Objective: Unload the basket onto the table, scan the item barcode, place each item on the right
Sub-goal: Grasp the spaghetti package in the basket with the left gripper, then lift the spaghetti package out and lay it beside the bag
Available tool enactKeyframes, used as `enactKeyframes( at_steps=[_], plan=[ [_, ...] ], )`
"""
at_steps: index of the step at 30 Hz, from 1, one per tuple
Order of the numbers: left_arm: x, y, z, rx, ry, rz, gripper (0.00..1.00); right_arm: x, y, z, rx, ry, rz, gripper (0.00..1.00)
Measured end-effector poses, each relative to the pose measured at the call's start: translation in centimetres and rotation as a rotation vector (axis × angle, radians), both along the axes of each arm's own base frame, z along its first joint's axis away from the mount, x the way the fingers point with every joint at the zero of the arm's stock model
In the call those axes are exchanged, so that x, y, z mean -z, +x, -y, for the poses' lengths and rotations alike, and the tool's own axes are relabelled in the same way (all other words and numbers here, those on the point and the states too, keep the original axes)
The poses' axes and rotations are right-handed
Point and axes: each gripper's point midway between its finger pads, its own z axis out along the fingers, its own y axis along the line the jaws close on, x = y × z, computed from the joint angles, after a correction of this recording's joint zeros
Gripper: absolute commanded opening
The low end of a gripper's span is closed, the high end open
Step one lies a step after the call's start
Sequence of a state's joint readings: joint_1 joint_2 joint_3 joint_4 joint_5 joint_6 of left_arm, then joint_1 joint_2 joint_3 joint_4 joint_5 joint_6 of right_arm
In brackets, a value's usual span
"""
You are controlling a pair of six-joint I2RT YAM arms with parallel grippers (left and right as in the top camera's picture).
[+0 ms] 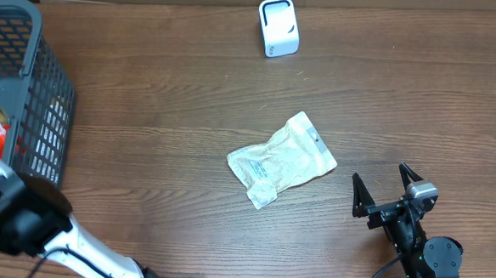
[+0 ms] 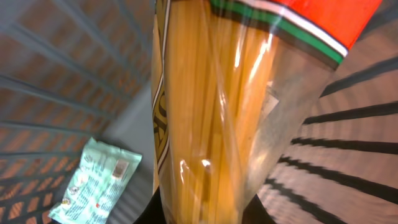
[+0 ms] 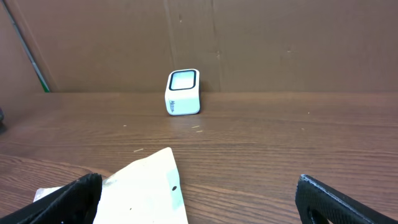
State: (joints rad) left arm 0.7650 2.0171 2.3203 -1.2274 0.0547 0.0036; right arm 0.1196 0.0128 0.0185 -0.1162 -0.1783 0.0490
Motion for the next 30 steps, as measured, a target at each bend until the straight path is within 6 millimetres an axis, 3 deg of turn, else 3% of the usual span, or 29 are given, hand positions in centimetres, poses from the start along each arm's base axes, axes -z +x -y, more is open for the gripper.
enactKeyframes(
  at_steps=[6, 8, 12, 15, 18, 21, 26, 30],
  plan=[
    [-10.6, -1.4, 3.6, 0.034, 0.109, 0.259, 0.04, 0.0, 0.0, 0.0, 0.0, 0.0, 0.0, 1.0],
    [-13.6, -1.5, 5.7, 0.069, 0.117, 0.347, 0.04, 0.0, 0.0, 0.0, 0.0, 0.0, 0.0, 1.0],
    [-18.4, -0.7, 12.7, 0.226, 0.115, 0.487, 0.04, 0.0, 0.0, 0.0, 0.0, 0.0, 0.001, 1.0],
    [-19.6, -0.3, 19.7, 0.397, 0.066, 0.511, 0.04, 0.0, 0.0, 0.0, 0.0, 0.0, 0.0, 1.0],
    [-18.0, -0.7, 26.5, 0.567, -0.024, 0.439, 0.04, 0.0, 0.0, 0.0, 0.0, 0.0, 0.0, 1.0],
    [-15.2, -1.1, 30.9, 0.671, -0.096, 0.324, 0.04, 0.0, 0.0, 0.0, 0.0, 0.0, 0.0, 1.0],
    [-8.3, 0.5, 34.1, 0.736, -0.178, 0.11, 0.04, 0.0, 0.0, 0.0, 0.0, 0.0, 0.0, 1.0],
    [0.8, 2.2, 36.2, 0.762, -0.27, -0.111, 0.04, 0.0, 0.0, 0.0, 0.0, 0.0, 0.0, 1.0]
  ],
)
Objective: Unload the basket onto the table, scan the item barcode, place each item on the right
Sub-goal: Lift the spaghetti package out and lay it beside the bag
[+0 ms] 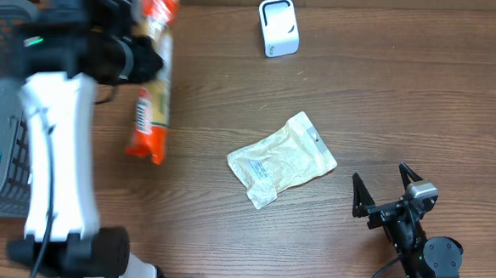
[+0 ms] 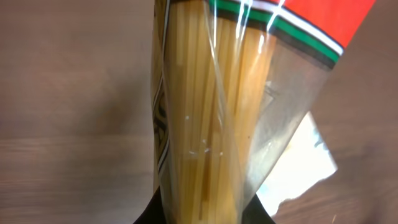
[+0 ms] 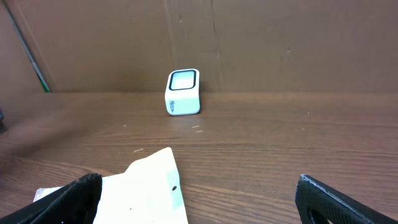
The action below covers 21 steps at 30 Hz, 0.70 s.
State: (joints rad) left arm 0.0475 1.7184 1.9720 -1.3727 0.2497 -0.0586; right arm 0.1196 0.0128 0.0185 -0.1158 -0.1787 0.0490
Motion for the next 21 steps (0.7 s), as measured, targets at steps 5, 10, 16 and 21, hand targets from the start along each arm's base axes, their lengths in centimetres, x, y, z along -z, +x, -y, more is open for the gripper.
enactKeyframes(
  at_steps=[5, 10, 16, 21],
  plan=[
    [11.6, 0.3, 3.1, 0.046, -0.008, -0.206, 0.04, 0.0, 0.0, 0.0, 0.001, 0.0, 0.0, 1.0],
    [19.5, -1.9, 6.0, 0.059, -0.003, -0.288, 0.04, 0.0, 0.0, 0.0, 0.0, 0.0, 0.0, 1.0],
    [23.3, -3.3, 7.2, 0.032, 0.002, -0.304, 0.46, 0.0, 0.0, 0.0, 0.0, 0.0, 0.0, 1.0],
    [23.2, -2.9, 7.2, 0.008, -0.006, -0.287, 0.78, 0.0, 0.0, 0.0, 0.001, 0.0, 0.0, 1.0]
  ],
)
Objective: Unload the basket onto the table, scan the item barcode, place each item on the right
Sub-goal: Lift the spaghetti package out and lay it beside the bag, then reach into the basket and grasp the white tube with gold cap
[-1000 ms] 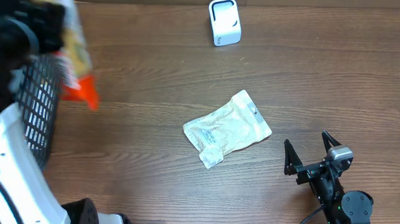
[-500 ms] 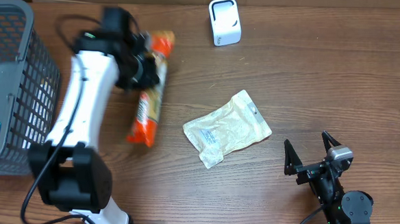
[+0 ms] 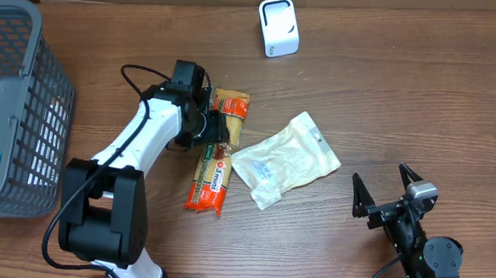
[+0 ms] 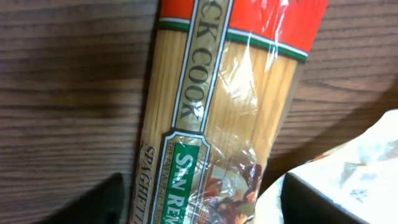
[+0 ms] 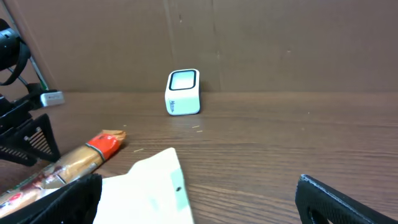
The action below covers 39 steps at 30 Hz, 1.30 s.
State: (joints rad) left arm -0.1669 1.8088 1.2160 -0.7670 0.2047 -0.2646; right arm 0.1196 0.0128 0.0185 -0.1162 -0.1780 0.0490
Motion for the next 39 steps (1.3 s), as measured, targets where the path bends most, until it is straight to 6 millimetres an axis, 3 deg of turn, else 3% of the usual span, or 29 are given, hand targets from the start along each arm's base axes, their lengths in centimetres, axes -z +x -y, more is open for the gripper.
enactKeyframes(
  at_steps=[4, 7, 10, 13, 15, 19, 22, 25, 30, 35, 39],
  plan=[
    [-1.2, 0.0, -0.1, 0.008, 0.0, -0.014, 0.86, 0.0, 0.0, 0.0, 0.0, 0.0, 0.0, 1.0],
    [-5.0, 1.6, -0.2, 0.018, -0.007, 0.019, 0.9, 0.0, 0.0, 0.0, 0.0, 0.0, 0.001, 1.0],
    [-12.0, 4.3, -0.7, 0.021, -0.018, 0.126, 1.0, 0.0, 0.0, 0.0, 0.0, 0.0, 0.0, 1.0],
    [-20.1, 6.6, -2.3, -0.005, -0.021, 0.289, 1.0, 0.0, 0.0, 0.0, 0.0, 0.0, 0.001, 1.0],
    [-25.3, 7.1, -4.0, -0.039, -0.017, 0.395, 1.0, 0.0, 0.0, 0.0, -0.001, 0.0, 0.0, 1.0],
    [-33.4, 5.7, -9.2, -0.152, 0.011, 0.561, 1.0, 0.0, 0.0, 0.0, 0.0, 0.0, 0.0, 1.0],
    [-36.8, 3.4, -14.6, -0.277, 0.064, 0.628, 1.0, 0.0, 0.0, 0.0, -0.001, 0.0, 0.001, 1.0],
    [-38.0, 0.6, -20.9, -0.442, 0.124, 0.64, 1.0, 0.0, 0.0, 0.0, 0.0, 0.0, 0.0, 1.0],
    [-37.1, -3.2, -29.8, -0.684, 0.131, 0.607, 1.0, 0.0, 0.0, 0.0, -0.001, 0.0, 0.0, 1.0],
    [-34.4, -5.1, -35.2, -0.812, 0.089, 0.544, 0.99, 0.0, 0.0, 0.0, 0.0, 0.0, 0.001, 1.0],
    [-30.1, -4.9, -37.9, -0.822, 0.051, 0.441, 0.99, 0.0, 0.0, 0.0, 0.0, 0.0, 0.001, 1.0]
  ],
)
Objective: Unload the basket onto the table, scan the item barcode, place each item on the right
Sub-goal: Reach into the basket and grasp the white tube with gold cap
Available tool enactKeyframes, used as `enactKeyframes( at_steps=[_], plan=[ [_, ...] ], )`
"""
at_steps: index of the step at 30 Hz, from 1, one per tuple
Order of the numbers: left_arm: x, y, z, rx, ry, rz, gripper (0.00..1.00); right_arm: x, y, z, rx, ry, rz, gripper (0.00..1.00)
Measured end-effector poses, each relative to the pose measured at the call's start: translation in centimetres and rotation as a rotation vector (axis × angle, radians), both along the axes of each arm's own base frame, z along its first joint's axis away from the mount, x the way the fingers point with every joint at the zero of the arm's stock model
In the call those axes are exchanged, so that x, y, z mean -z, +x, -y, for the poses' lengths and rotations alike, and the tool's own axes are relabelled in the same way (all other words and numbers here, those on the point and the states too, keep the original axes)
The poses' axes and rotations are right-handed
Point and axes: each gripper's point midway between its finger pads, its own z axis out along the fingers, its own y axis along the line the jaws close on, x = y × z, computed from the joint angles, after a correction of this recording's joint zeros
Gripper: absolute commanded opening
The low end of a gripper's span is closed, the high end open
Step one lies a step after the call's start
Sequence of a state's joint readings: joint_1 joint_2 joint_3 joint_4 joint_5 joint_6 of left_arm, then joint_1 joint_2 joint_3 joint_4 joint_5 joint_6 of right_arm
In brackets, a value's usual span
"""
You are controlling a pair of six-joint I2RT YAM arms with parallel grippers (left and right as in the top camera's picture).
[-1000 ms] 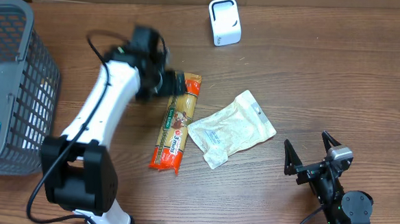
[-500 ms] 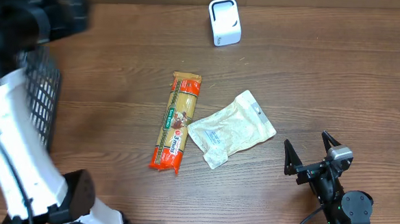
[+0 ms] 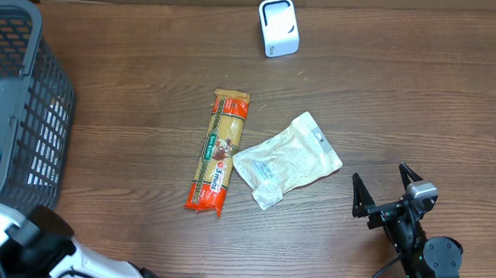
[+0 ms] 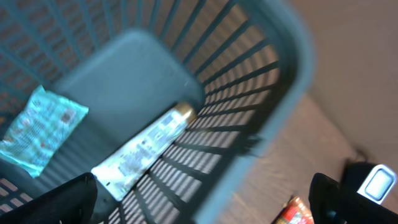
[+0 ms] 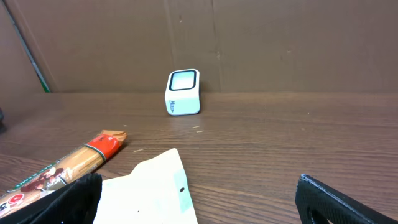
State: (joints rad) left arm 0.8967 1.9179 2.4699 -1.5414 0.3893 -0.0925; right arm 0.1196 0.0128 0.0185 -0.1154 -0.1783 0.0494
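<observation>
A long spaghetti pack (image 3: 219,151) with red ends lies flat mid-table, touching the left edge of a white crinkled pouch (image 3: 287,160). The white barcode scanner (image 3: 278,26) stands at the far edge, its window also showing in the right wrist view (image 5: 183,92). My left gripper (image 4: 205,205) hangs open and empty over the grey basket (image 4: 286,93). My right gripper (image 5: 199,199) rests open near the front right, just behind the pouch (image 5: 149,193), with the spaghetti pack (image 5: 62,171) to its left.
The basket (image 3: 53,52) stands at the table's left edge. Inside it lie a teal packet (image 4: 40,127) and a white tube (image 4: 146,146). A cardboard wall backs the table behind the scanner.
My left gripper was open right over the spaghetti pack on the table; now it is above the basket. The pack stays beside the pouch. The right arm has not moved.
My left gripper was inside the basket, shut on the spaghetti pack. Then it held the pack above the table, left of the pouch. Then the pack lay against the pouch with the gripper open over it. Now the gripper is open over the basket.
</observation>
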Motion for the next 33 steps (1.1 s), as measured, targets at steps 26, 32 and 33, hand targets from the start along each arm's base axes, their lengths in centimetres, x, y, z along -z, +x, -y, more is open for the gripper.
enactKeyframes(
  at_steps=[26, 32, 33],
  plan=[
    [24.9, 2.1, -5.1, 0.312, -0.346, -0.292, 1.0, 0.0, 0.0, 0.0, 0.0, 0.0, 0.0, 1.0],
    [25.9, 3.8, -3.9, 0.4, -0.327, -0.28, 1.0, 0.0, 0.0, 0.0, 0.0, 0.0, 0.0, 1.0],
    [25.9, 4.2, -3.7, 0.417, -0.317, -0.279, 1.0, 0.0, 0.0, 0.0, 0.0, 0.0, 0.0, 1.0]
  ],
)
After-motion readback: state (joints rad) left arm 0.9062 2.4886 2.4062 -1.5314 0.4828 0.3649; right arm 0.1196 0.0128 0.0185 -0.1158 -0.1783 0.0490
